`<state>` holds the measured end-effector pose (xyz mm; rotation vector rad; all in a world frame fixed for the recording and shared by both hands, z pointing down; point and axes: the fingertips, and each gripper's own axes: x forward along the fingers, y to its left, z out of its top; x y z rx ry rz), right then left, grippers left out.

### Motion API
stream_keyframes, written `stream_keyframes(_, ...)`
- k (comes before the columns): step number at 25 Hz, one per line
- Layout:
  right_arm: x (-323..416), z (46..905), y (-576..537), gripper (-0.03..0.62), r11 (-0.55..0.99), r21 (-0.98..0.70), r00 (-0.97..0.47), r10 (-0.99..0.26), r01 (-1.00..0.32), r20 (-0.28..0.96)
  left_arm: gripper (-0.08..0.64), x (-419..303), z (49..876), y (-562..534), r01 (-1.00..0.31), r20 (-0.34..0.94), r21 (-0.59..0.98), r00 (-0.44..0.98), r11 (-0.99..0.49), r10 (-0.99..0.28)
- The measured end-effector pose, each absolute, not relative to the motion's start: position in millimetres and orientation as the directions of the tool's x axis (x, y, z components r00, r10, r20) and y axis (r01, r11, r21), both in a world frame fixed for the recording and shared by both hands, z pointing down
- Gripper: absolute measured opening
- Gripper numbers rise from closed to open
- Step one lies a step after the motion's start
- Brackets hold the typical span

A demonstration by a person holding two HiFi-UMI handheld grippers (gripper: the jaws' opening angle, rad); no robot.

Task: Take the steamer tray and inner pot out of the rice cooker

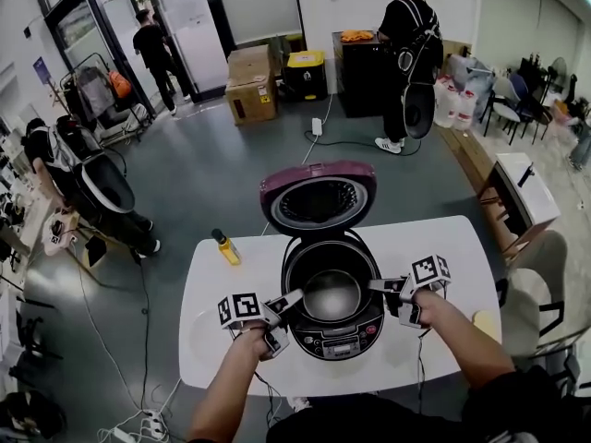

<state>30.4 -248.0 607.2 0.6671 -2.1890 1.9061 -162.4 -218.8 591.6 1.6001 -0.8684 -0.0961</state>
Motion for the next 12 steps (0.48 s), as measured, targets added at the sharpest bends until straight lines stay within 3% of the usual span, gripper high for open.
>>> stream_keyframes(3, 34, 612, -248, 0.036, 0.13, -0.866, -0.864, -0.228, -0.484, 0.449, 0.164, -167, 600, -217, -0.532, 0.466, 0.845, 0.685, 0.053, -0.56)
stream_keyframes(5, 35, 613, -248, 0.029, 0.174, -0.843, -0.853, -0.237, -0.508, 0.465, 0.037, -173, 609, -215, -0.578, 0.516, 0.813, 0.658, 0.071, -0.548)
stream_keyframes(6, 35, 613, -248, 0.031, 0.192, -0.834, -0.849, -0.242, -0.517, 0.471, 0.017, -175, 612, -214, -0.59, 0.529, 0.804, 0.652, 0.074, -0.543)
stream_keyframes(12, 34, 611, -249, 0.032, 0.218, -0.818, -0.839, -0.268, -0.532, 0.474, 0.015, -175, 611, -216, -0.587, 0.52, 0.807, 0.657, 0.062, -0.545)
